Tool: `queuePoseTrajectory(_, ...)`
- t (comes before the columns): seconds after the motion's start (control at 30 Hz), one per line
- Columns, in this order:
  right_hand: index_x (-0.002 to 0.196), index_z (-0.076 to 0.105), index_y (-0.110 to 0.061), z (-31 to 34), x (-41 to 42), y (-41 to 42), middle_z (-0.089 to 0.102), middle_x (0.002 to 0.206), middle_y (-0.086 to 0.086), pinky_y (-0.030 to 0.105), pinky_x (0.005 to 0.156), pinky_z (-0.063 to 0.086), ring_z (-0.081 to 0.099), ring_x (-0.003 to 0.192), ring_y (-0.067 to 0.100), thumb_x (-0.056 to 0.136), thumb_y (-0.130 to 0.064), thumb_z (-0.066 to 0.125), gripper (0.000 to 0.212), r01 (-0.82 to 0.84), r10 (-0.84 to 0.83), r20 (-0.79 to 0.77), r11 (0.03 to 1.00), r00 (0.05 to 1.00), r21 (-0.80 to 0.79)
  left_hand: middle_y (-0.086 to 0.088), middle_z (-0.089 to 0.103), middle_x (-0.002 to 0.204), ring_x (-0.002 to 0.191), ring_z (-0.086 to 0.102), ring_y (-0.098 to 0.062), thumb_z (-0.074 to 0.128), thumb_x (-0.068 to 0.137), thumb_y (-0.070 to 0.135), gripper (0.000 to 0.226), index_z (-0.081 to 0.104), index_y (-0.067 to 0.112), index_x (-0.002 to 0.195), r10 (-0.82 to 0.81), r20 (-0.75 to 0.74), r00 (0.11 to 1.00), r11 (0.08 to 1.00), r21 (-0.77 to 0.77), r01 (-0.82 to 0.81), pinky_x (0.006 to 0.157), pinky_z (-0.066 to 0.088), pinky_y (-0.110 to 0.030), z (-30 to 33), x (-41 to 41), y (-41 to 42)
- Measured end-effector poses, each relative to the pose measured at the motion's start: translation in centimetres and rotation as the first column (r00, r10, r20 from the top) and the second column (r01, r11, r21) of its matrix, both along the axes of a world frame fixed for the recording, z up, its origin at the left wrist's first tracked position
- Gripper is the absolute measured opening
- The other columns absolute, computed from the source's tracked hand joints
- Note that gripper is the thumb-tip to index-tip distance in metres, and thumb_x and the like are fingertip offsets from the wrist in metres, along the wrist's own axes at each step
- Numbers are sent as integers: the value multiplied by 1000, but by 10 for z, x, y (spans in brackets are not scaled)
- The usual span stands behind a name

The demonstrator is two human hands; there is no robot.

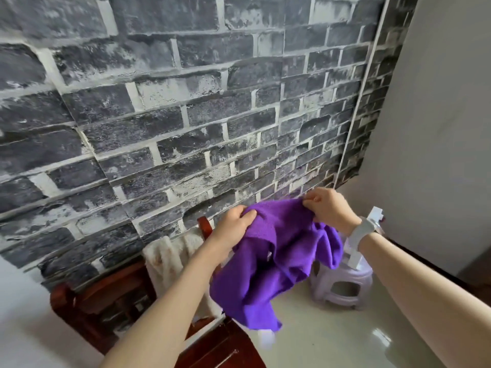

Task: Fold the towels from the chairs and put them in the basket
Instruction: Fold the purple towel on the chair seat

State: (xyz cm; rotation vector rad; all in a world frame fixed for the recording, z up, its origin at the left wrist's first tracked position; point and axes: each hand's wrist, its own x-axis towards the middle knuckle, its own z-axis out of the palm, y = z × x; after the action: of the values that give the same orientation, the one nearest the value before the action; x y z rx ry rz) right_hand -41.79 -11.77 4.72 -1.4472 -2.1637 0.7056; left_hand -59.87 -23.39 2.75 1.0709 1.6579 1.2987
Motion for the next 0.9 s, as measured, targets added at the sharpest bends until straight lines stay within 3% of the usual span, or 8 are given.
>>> queuePoseTrajectory(0.13, 108, 57, -21, -25, -6, -36, 63, 110, 1, 23, 82, 51, 60, 99, 18, 86, -6, 59, 27, -422, 278, -420, 855, 864, -302, -3, 54, 69, 65, 48, -14, 50, 93, 12, 22, 56, 14, 72, -4, 88, 996, 999, -52, 9, 61, 36, -27, 17, 1, 8)
queuePoseTrajectory(0.27, 122, 47, -14, -44, -22, -68, 63, 113, -5, 18, 84, 49, 61, 101, 4, 85, 1, 60, 42, -676, 390, -586, 609, 711, -415, -6, 56, 69, 64, 51, -16, 47, 94, 9, 22, 57, 9, 74, 30, 239, 970, 999, -49, -19, 61, 40, -28, 30, 1, 10)
queuePoseTrajectory(0.4, 106, 54, 7, -44, -36, -60, 63, 101, 22, 32, 80, 50, 53, 86, 13, 91, 2, 49, 17, -542, 436, -369, 799, 821, -261, -2, 52, 68, 65, 47, -14, 56, 90, 19, 20, 55, 12, 72, 56, -51, 997, 995, -79, -60, 59, 36, -24, 33, -10, -1)
queuePoseTrajectory(0.47, 104, 58, 7, -41, -35, -48, 63, 95, 16, 20, 76, 46, 50, 86, 14, 91, 0, 48, 18, -505, 455, -261, 845, 851, -174, 1, 55, 84, 76, 50, -13, 66, 82, 33, 26, 57, 11, 93, 47, -271, 961, 991, -109, -79, 67, 38, -22, 31, -21, -10)
queuePoseTrajectory(0.53, 99, 63, 3, -32, -33, -36, 64, 90, 12, 13, 69, 42, 52, 84, 14, 91, 0, 47, 18, -495, 467, -215, 863, 858, -103, 9, 51, 108, 98, 48, -8, 73, 72, 42, 56, 48, 22, 118, -57, -421, 905, 991, -134, 1, 83, 34, -20, 31, -31, -22)
queuePoseTrajectory(0.63, 89, 66, -2, -13, -38, -21, 66, 82, 16, 32, 69, 44, 53, 73, 20, 92, -3, 48, 19, -425, 422, -219, 905, 880, 38, 12, 54, 122, 114, 48, -6, 73, 66, 53, 65, 51, 32, 124, -269, -645, 715, 958, -254, 131, 85, 29, -13, 29, -35, -36)
queuePoseTrajectory(0.8, 94, 64, -2, 0, -59, -18, 65, 88, 26, 37, 75, 43, 58, 79, 36, 96, -11, 43, 23, -415, 452, -285, 891, 845, 183, -1, 51, 62, 61, 48, -14, 63, 79, 48, 39, 66, 9, 74, -210, -574, 792, 975, -182, 127, 61, 35, -29, 25, -25, -32)
queuePoseTrajectory(0.9, 108, 58, 0, -18, -56, -21, 62, 100, 19, 24, 77, 42, 57, 87, 24, 94, -13, 48, 22, -406, 423, -313, 906, 850, 121, -5, 55, 75, 71, 51, -15, 56, 89, 36, 36, 64, 2, 79, -91, -239, 967, 989, -132, 61, 75, 44, -37, 26, -25, -26)
